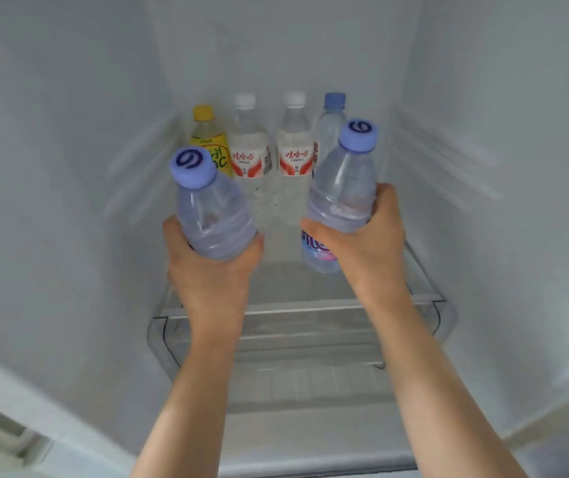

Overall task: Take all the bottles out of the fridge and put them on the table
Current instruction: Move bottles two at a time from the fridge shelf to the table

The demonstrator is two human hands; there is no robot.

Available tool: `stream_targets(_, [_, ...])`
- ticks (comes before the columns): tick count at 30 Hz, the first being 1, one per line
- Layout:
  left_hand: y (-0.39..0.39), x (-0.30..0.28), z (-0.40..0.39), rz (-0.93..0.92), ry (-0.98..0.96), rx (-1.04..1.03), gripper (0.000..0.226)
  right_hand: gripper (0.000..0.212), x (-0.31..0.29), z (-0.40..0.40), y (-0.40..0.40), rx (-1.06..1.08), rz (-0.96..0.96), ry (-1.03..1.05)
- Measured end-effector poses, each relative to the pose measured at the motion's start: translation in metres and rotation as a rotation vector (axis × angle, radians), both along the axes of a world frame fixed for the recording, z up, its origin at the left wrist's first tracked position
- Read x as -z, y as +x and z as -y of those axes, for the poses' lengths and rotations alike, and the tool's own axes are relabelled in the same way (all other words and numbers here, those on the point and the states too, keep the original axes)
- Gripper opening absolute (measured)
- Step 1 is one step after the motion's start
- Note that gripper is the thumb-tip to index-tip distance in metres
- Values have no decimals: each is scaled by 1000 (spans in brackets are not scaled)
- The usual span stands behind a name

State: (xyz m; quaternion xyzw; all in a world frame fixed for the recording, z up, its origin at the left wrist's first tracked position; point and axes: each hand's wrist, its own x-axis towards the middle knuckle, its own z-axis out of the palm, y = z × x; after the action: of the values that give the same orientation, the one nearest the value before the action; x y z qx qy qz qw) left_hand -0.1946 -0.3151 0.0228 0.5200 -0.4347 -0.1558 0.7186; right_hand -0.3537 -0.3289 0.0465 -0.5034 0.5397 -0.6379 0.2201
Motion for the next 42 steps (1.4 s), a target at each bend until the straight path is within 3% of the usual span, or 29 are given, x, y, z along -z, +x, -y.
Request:
stream_targets(9, [-4,12,-77,-10,76,67,64,60,2,-78,10,-59,64,1])
stream_targets(18, [17,36,-152,120,180,189,57,59,32,-164,32,-5,9,-7])
stream_targets(33, [96,131,-337,312,544,530,64,62,135,-398,100,270,6,269])
stream_targets(42, [71,164,-441,488,626,719,68,60,172,-546,86,379,141,569])
